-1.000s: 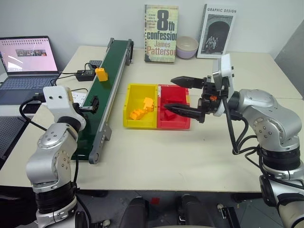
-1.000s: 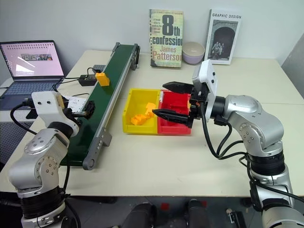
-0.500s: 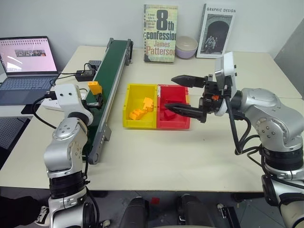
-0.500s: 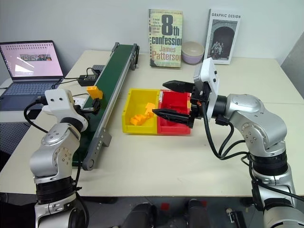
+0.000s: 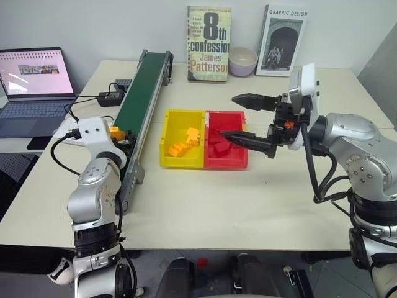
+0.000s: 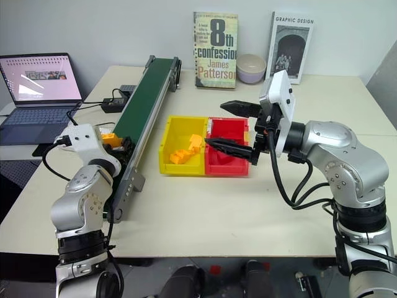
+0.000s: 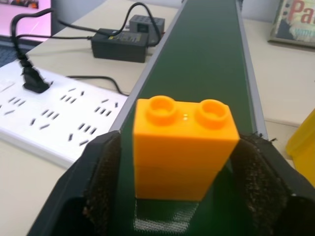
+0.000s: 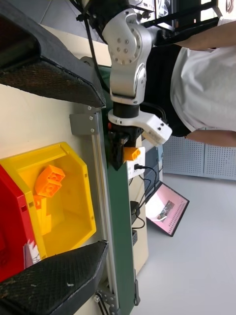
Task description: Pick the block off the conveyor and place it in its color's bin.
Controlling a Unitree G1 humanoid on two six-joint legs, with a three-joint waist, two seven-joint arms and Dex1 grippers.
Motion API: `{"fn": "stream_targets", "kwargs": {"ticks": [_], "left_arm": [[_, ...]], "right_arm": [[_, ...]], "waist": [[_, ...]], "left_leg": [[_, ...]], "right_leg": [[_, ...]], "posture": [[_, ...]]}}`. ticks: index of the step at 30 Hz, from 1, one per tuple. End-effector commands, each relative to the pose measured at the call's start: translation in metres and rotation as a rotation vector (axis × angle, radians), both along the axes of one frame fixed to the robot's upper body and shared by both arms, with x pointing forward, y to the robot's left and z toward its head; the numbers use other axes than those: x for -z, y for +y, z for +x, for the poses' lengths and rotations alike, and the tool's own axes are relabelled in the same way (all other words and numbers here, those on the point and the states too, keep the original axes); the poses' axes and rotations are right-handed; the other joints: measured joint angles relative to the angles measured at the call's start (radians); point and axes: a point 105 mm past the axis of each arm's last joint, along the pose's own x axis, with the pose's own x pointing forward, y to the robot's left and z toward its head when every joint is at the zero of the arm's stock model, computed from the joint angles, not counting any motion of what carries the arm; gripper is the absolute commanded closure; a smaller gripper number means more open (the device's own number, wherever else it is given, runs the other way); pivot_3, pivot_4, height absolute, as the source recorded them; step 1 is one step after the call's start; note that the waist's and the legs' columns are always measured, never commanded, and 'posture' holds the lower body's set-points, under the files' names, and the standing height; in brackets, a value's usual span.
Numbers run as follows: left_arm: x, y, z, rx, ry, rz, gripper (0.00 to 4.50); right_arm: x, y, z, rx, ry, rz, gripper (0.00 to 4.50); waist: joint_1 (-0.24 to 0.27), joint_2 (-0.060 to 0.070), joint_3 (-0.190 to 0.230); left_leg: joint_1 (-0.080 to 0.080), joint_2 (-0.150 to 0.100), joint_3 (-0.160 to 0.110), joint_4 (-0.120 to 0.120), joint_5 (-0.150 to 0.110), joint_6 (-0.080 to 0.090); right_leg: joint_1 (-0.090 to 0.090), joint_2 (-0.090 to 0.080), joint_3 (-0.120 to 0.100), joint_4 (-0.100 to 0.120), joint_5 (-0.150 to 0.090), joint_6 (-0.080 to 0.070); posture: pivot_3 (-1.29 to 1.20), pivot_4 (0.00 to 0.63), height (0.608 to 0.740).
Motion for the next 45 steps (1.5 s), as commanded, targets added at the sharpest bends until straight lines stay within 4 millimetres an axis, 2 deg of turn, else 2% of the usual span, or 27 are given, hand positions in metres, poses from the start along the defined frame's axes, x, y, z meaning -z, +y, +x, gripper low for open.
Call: {"fn": "stream_targets", "kwargs": {"ticks": [1,6,13,17,19,21,23,28,34,36,40,45], "left_arm": [[-0.012,0.000,-0.017,-0.033,-0.020,-0.011,1.94],[-0.014,-0.003,-0.023,-0.048,-0.008,-0.019,2.91],[-0.017,-0.005,-0.028,-0.068,-0.008,-0.039,2.97],[-0.022,-0.009,-0.018,-0.009,-0.013,-0.009,2.97],[-0.043,-0.022,0.000,0.110,-0.056,0.058,2.97],[-0.062,-0.069,0.022,0.420,-0.065,0.187,2.97],[-0.063,-0.091,0.029,0.578,-0.040,0.246,2.97],[-0.057,-0.120,0.053,0.814,0.022,0.341,2.97],[-0.040,-0.133,0.066,0.966,0.095,0.402,2.97],[-0.041,-0.136,0.068,0.992,0.092,0.394,2.27],[-0.046,-0.133,0.070,0.994,0.092,0.417,1.65],[-0.055,-0.121,0.061,1.019,0.084,0.449,0.90]], "right_arm": [[-0.012,-0.004,-0.005,-0.005,-0.042,0.019,0.00],[-0.013,-0.003,-0.003,-0.010,-0.035,0.025,0.00],[-0.013,-0.003,0.000,-0.007,-0.034,0.029,0.00],[-0.014,-0.005,0.000,0.020,-0.048,0.027,0.00],[-0.015,-0.008,0.002,0.056,-0.069,0.021,0.00],[-0.008,-0.014,0.003,0.132,-0.093,-0.012,0.00],[-0.002,-0.015,0.000,0.167,-0.099,-0.031,0.00],[0.020,-0.013,-0.009,0.253,-0.083,-0.067,0.00],[0.028,-0.019,-0.013,0.356,-0.081,-0.083,0.00],[0.028,-0.021,-0.015,0.380,-0.079,-0.075,0.00],[0.030,-0.022,-0.019,0.393,-0.071,-0.069,0.00],[0.030,-0.020,-0.019,0.362,-0.061,-0.075,0.00]], "waist": [[0.000,0.000,0.000],[0.000,0.000,0.000],[0.000,0.000,0.000],[0.001,0.000,0.000],[0.002,0.000,0.000],[0.009,-0.001,0.000],[0.019,-0.001,0.000],[0.014,0.000,0.000],[0.001,-0.001,0.000],[0.000,0.000,0.000],[0.000,-0.001,0.000],[-0.001,-0.001,0.000]], "left_leg": [[0.000,0.000,0.000,0.000,0.000,0.000],[0.000,0.000,0.000,0.000,0.000,0.000],[0.000,0.000,0.000,0.001,0.000,0.000],[0.000,0.000,0.000,0.000,0.000,0.000],[0.000,0.000,0.000,0.000,0.000,0.000],[-0.001,-0.001,-0.002,0.001,0.000,0.000],[-0.001,-0.001,-0.002,0.002,0.001,0.000],[-0.001,-0.003,0.005,0.001,0.000,0.000],[-0.002,0.000,0.002,-0.002,0.000,0.001],[-0.002,0.000,0.002,-0.002,0.000,0.001],[-0.002,-0.001,0.002,-0.001,0.000,0.001],[-0.002,-0.001,0.003,0.000,0.000,0.001]], "right_leg": [[0.000,0.000,0.000,0.000,0.000,0.000],[0.000,0.001,0.000,0.000,0.000,0.000],[0.000,0.002,0.000,0.000,0.000,0.000],[0.000,0.002,0.000,0.000,0.000,0.000],[0.000,0.003,-0.001,0.000,0.000,0.000],[0.000,0.004,-0.002,0.000,0.000,0.000],[0.001,0.005,-0.004,0.000,0.000,0.000],[0.000,0.002,0.000,-0.003,0.000,0.000],[-0.003,0.004,-0.001,-0.001,0.000,0.000],[-0.003,0.005,-0.002,-0.001,-0.001,0.000],[-0.003,0.004,-0.002,-0.001,0.000,0.000],[-0.003,0.004,-0.001,-0.001,0.000,0.001]], "posture": [[0.00,0.150,0.740],[0.00,0.150,0.740],[0.00,0.150,0.740],[0.00,0.150,0.740],[0.00,0.150,0.740],[0.00,0.150,0.740],[0.00,0.150,0.740],[0.00,0.150,0.740],[0.00,0.150,0.740],[0.00,0.150,0.740],[0.00,0.150,0.740],[0.00,0.150,0.740]]}}
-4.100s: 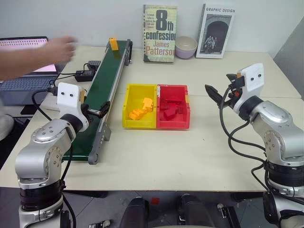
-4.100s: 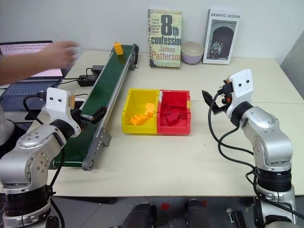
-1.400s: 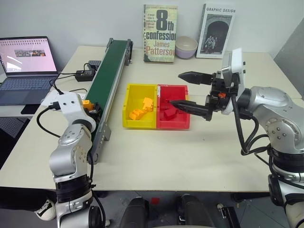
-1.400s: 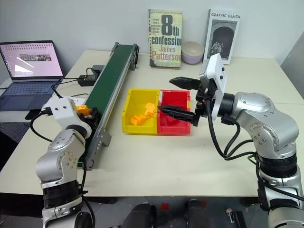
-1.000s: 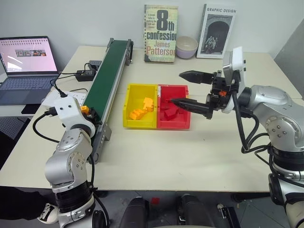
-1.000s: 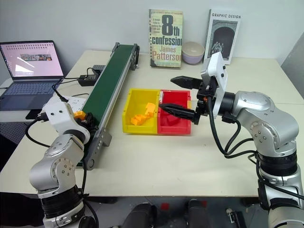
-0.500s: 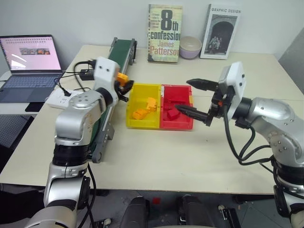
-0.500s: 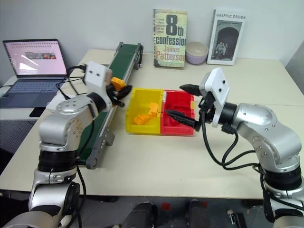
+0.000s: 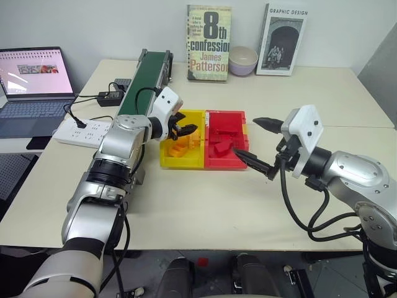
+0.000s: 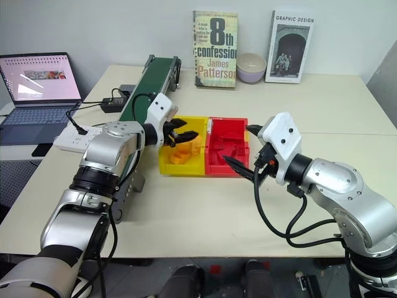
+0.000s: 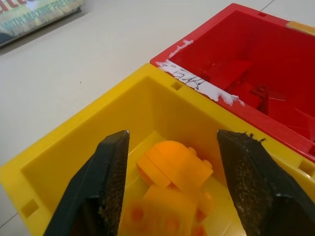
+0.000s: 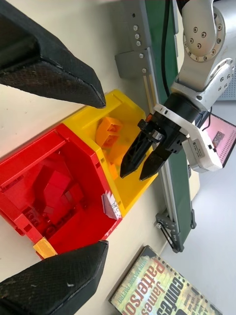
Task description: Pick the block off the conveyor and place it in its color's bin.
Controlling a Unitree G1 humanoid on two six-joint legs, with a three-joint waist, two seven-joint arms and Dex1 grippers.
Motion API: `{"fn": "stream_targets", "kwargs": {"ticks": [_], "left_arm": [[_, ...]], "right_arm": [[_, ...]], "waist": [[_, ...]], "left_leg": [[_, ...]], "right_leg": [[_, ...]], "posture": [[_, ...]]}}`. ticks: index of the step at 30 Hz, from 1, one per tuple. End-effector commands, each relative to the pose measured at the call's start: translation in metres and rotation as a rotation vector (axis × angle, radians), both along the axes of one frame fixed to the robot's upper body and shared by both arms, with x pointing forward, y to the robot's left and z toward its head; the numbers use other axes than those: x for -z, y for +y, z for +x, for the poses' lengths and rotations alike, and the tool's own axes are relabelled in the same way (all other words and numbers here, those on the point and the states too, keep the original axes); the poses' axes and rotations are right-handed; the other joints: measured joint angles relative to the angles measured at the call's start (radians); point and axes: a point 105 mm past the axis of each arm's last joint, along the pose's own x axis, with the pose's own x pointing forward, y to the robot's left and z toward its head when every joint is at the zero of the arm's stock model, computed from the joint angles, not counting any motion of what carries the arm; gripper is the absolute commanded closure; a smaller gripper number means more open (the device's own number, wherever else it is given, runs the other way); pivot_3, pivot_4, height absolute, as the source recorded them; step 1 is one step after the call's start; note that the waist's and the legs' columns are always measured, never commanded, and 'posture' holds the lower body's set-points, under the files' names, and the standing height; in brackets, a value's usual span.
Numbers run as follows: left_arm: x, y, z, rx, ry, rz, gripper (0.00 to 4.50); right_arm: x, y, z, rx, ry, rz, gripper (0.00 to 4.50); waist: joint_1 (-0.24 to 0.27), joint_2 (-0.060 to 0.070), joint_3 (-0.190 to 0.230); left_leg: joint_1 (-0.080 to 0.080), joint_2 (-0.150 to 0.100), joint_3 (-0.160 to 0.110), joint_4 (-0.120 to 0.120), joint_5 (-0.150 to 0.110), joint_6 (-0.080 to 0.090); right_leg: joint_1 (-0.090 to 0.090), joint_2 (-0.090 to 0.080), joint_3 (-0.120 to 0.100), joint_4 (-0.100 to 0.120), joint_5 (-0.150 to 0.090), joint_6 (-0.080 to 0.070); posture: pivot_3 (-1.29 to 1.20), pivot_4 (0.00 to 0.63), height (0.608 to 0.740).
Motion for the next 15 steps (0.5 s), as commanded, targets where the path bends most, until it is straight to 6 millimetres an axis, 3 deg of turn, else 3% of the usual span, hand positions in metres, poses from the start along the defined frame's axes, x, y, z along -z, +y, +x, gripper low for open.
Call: {"fn": "stream_targets", "kwargs": {"ticks": [1,5,11,15], "left_arm": [[-0.028,0.010,-0.010,0.041,-0.079,0.027,0.73],[-0.047,0.035,-0.036,0.125,-0.095,0.080,0.04],[-0.066,0.071,-0.079,0.215,-0.081,0.210,0.04],[-0.070,0.082,-0.085,0.173,-0.067,0.200,0.04]], "right_arm": [[-0.010,0.000,-0.003,-0.034,-0.034,0.008,0.00],[-0.016,-0.006,0.003,-0.080,-0.023,-0.017,0.00],[-0.022,-0.028,0.020,-0.126,0.006,-0.089,0.00],[-0.026,-0.034,0.029,-0.146,0.009,-0.081,0.00]], "waist": [[-0.001,0.000,0.000],[-0.006,0.000,0.000],[-0.007,0.001,0.001],[0.002,0.001,0.001]], "left_leg": [[0.000,0.000,-0.001,0.000,0.000,0.000],[0.000,0.001,-0.001,0.000,0.000,0.000],[0.001,0.001,-0.001,-0.001,0.000,0.000],[0.000,0.001,-0.001,0.001,0.000,0.000]], "right_leg": [[0.000,0.000,0.000,0.000,0.000,0.000],[0.000,0.000,0.000,0.001,0.000,0.000],[0.000,0.000,0.000,0.000,-0.001,-0.001],[0.001,0.000,-0.001,0.000,-0.002,0.001]], "posture": [[0.00,0.150,0.740],[0.00,0.150,0.740],[0.00,0.150,0.740],[0.00,0.150,0.740]]}}
